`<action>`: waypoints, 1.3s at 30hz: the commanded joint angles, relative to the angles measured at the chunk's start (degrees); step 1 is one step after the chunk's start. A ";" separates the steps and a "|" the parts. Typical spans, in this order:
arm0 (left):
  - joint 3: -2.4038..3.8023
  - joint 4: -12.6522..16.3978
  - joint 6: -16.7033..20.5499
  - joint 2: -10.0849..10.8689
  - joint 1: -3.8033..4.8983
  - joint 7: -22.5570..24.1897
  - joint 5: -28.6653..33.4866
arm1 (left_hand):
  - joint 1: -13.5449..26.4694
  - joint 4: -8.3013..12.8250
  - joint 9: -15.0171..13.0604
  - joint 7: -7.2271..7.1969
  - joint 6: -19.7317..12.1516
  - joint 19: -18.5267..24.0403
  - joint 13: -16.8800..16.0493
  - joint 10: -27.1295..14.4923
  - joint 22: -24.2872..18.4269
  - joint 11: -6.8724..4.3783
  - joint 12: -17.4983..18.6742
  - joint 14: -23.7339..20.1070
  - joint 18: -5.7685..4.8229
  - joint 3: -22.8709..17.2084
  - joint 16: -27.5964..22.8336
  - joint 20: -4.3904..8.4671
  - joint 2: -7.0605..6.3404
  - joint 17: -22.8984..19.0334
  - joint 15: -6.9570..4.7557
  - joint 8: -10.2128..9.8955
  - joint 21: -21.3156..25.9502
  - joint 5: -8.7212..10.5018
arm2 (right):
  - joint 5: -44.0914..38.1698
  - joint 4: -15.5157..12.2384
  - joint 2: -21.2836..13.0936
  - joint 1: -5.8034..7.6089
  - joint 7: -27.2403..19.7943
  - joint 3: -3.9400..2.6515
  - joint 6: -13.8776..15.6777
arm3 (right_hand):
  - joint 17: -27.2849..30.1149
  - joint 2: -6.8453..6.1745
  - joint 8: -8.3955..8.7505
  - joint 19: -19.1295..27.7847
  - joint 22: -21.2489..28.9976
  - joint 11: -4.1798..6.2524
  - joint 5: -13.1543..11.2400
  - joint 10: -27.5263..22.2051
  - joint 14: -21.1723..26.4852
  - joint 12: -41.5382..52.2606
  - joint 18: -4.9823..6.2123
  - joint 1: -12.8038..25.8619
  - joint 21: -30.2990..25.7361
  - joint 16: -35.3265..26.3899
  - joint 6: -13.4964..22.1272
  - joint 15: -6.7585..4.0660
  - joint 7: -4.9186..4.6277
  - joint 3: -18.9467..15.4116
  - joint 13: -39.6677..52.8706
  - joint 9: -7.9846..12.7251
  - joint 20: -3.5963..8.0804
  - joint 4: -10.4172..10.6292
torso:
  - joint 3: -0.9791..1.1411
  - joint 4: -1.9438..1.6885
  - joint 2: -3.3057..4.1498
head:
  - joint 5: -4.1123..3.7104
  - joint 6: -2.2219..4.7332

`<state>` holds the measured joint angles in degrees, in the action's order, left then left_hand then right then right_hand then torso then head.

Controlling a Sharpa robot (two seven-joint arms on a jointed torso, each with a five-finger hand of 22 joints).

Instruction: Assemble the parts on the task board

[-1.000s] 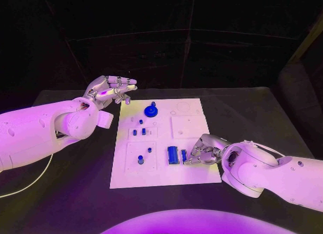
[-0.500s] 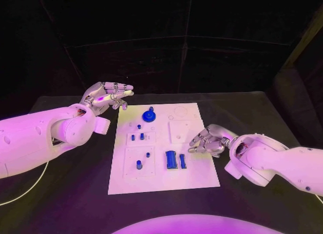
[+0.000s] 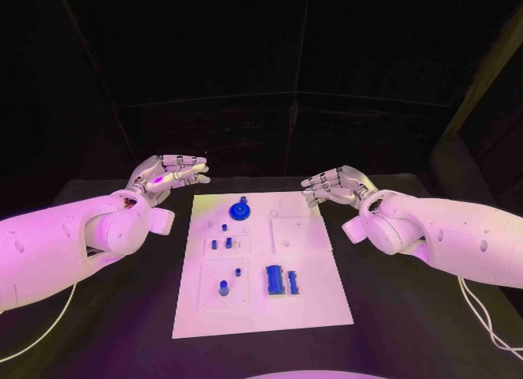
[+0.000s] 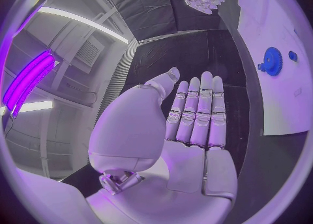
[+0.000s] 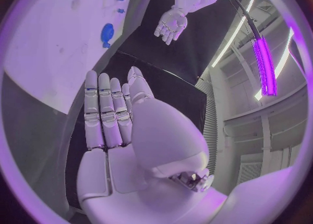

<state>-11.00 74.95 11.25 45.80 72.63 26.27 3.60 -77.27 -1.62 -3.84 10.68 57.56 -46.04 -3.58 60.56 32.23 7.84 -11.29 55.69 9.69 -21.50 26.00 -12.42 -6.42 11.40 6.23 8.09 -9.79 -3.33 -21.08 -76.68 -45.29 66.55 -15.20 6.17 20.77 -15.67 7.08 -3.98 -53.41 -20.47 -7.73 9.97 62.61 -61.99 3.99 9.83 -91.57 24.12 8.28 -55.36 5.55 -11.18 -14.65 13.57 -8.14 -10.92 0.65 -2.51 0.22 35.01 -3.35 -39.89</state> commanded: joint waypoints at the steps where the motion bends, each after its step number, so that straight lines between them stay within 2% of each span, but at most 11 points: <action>1: 0.03 -1.87 2.78 -1.18 -0.23 2.93 3.54 | -0.45 -0.32 0.08 -0.18 -0.67 2.33 -0.01 -0.24 -3.49 0.92 2.22 -0.42 0.79 0.40 -5.33 -1.89 0.24 -2.28 0.87 -0.82 3.42 -0.07 | 8.90 4.19 2.54 0.18 -8.70 -0.12 -4.89 | 3.29 0.31 0.39 -0.42 2.89 -0.67 -0.45 -0.63 0.46 -0.36 0.66 1.53 -3.64 -2.91 0.79 1.01 -0.55 -0.23 -3.73 1.18 -1.09 -1.17 | -0.06 0.05 -0.73 | 0.11 1.44; 8: 0.05 -7.05 6.83 -5.32 -1.42 4.93 5.37 | -1.09 -0.33 0.11 -0.58 -2.32 4.05 -0.02 -3.67 -8.91 2.80 6.95 -1.70 0.93 3.43 -14.16 -3.65 0.86 -5.83 3.00 -3.52 6.08 -0.13 | 9.99 13.46 8.48 0.25 -11.16 -0.38 -6.50 | 8.70 1.48 0.36 -2.90 8.00 -1.65 -0.83 -1.95 0.50 -0.43 0.66 4.50 -9.65 -4.75 1.56 1.67 -0.76 0.44 -9.42 3.52 -2.05 -4.15 | 0.13 -0.19 -1.21 | 1.26 2.97; 9: 0.00 -6.43 3.79 -4.98 -1.37 2.07 2.96 | 22.64 1.62 3.84 -3.60 -18.59 16.49 3.58 -20.57 -15.65 -0.46 11.29 -18.05 -2.90 8.66 -17.36 1.17 6.42 -7.38 0.17 -8.09 9.79 3.33 | 6.97 12.46 8.02 0.13 -7.01 -0.29 -3.67 | 10.44 -1.06 3.98 14.24 11.42 1.20 -3.38 -19.90 18.93 -3.99 -2.96 30.27 -13.63 -8.28 17.47 -0.74 2.78 4.68 -13.57 8.14 1.82 -0.65 | 0.06 -0.15 -0.93 | 0.92 2.68; 12: 0.20 -6.05 4.32 -4.91 -1.57 2.10 2.84 | 26.00 1.62 3.84 -4.06 -21.40 18.55 3.58 -23.36 -17.08 -0.90 11.29 -20.39 -2.90 9.74 -18.39 1.91 6.42 -11.40 -0.16 -8.09 9.79 3.33 | 7.24 11.96 7.88 0.01 -7.16 -0.41 -3.14 | 11.12 -1.47 3.98 16.37 12.32 1.54 -3.92 -22.73 21.61 -3.99 -2.95 34.44 -14.67 -8.28 20.00 -0.82 3.32 5.22 -13.57 8.14 2.39 -0.65 | 0.28 -0.16 -1.19 | 1.14 2.93; 21: 3.43 0.25 12.85 -3.77 -4.83 2.52 0.92 | 41.90 1.62 3.84 -6.11 -32.61 27.04 3.58 -34.86 -21.78 -3.06 11.29 -31.32 -4.46 13.39 -20.77 5.15 6.42 -11.40 -2.06 -8.09 9.79 3.33 | 11.71 3.81 5.53 -2.06 -9.56 -2.27 5.42 | 15.67 -7.08 3.98 27.84 14.85 3.46 -5.80 -35.08 34.10 -3.99 -4.56 52.10 -17.58 -8.28 30.94 -5.55 5.73 8.15 -13.57 8.14 5.02 -0.65 | 2.45 -0.22 -3.75 | 3.29 5.44; 23: 4.64 2.62 16.07 -3.35 -6.06 2.68 0.19 | 44.82 1.62 3.84 -6.49 -34.68 28.63 3.58 -37.00 -22.65 -3.46 11.29 -33.35 -4.46 14.06 -21.20 5.75 6.42 -11.40 -6.23 -8.09 9.79 3.33 | 13.38 0.76 4.65 -2.83 -10.46 -2.96 8.61 | 15.67 -7.08 3.98 29.89 15.29 7.73 -9.97 -37.28 36.32 -3.99 -4.56 55.24 -18.10 -8.28 32.89 -5.55 6.17 8.67 -13.57 8.14 5.49 -0.65 | 2.51 -0.22 -3.83 | 3.35 5.51; 28: 8.04 9.22 25.03 -2.15 -9.48 3.13 -1.83 | 51.05 1.62 3.84 -10.68 -39.07 31.97 3.58 -41.52 -24.49 -7.84 11.29 -37.65 -5.06 15.47 -26.00 7.03 6.42 -11.40 -6.23 -8.09 9.79 3.33 | 17.76 -7.21 2.35 -4.86 -12.80 -4.78 16.98 | 15.67 -7.08 3.98 34.31 16.25 7.73 -9.97 -42.02 41.16 -3.99 -5.19 62.06 -19.23 -8.28 37.11 -5.55 7.13 9.80 -13.57 8.14 6.50 -0.65 | 2.51 -0.22 -3.83 | 3.35 5.51; 29: 8.53 10.17 26.32 -1.98 -9.97 3.20 -2.12 | 52.13 1.62 3.84 -10.68 -39.82 32.55 3.58 -42.28 -24.82 -7.84 11.29 -38.38 -5.51 15.73 -26.00 7.24 6.42 -11.40 -6.23 -8.09 9.79 3.33 | 18.36 -8.31 2.03 -5.14 -13.13 -5.04 18.14 | 15.67 -7.08 3.98 35.02 16.43 7.73 -9.97 -42.79 41.96 -3.99 -5.53 63.18 -19.39 -8.28 37.81 -5.55 11.18 9.93 -13.57 8.14 6.68 -0.65 | 2.51 -0.22 -3.83 | 3.35 5.51; 30: 8.98 11.06 27.52 -1.82 -10.43 3.26 -2.39 | 52.87 1.62 3.84 -10.68 -40.35 32.94 3.58 -42.83 -25.03 -7.84 11.29 -38.89 -5.68 15.93 -26.00 7.40 6.42 -11.40 -6.23 -8.09 9.79 3.33 | 18.92 -9.33 1.74 -5.39 -13.43 -5.27 19.21 | 15.67 -7.08 3.98 35.64 20.47 7.73 -9.97 -43.46 42.62 -3.99 -9.83 64.13 -19.57 -8.28 38.41 -5.55 11.18 10.04 -13.57 8.14 6.83 -0.65 | 2.51 -0.22 -3.83 | 3.35 5.51; 31: 9.38 11.84 28.58 -1.68 -10.83 3.31 -2.63 | 53.88 1.62 3.84 -10.68 -41.06 33.47 3.58 -43.57 -25.33 -7.84 11.29 -39.60 -9.69 16.15 -26.00 7.62 6.42 -11.40 -6.23 -8.09 9.79 3.33 | 19.40 -10.21 1.49 -5.62 -13.69 -5.47 20.13 | 15.67 -7.08 3.98 36.33 20.47 7.73 -9.97 -44.23 43.36 -3.99 -5.81 65.18 -19.75 -8.28 39.02 -5.55 11.18 10.28 -13.57 8.14 10.92 -0.65 | 2.51 -0.22 -3.83 | 3.35 5.51; 39: 11.00 14.98 32.84 -1.11 -12.46 3.52 -3.59 | 60.20 1.62 3.84 -10.68 -45.51 36.91 3.58 -48.14 -27.19 -7.84 11.29 -43.94 -9.69 21.50 -26.00 12.42 6.42 -11.40 -6.23 -8.09 9.79 3.33 | 21.08 -13.27 0.60 -6.39 -14.59 -6.17 23.35 | 15.67 -7.08 3.98 40.88 20.47 7.73 -9.97 -49.14 48.34 -3.99 -9.83 72.25 -24.12 -8.28 43.43 -5.55 11.18 14.65 -13.57 8.14 10.92 -0.65 | 2.51 -0.22 -3.83 | 3.35 5.51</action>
<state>-0.14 89.64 39.56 44.62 60.12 28.57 2.01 -23.09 -0.02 -0.08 0.51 16.31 -12.29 -0.07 16.78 6.83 0.61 -0.43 15.89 2.10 -5.18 1.10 -3.53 -0.02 0.10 0.38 0.23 -0.23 -0.22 -2.39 -89.71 -44.65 60.09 -27.59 0.08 40.15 -0.16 0.31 -0.23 -17.02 -1.29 -0.46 0.69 18.31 -18.54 0.42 2.20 -26.27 2.40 0.27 -16.26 0.17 -1.09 -2.46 0.08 -0.11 -1.51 -0.04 -0.02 0.00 31.20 0.00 -34.37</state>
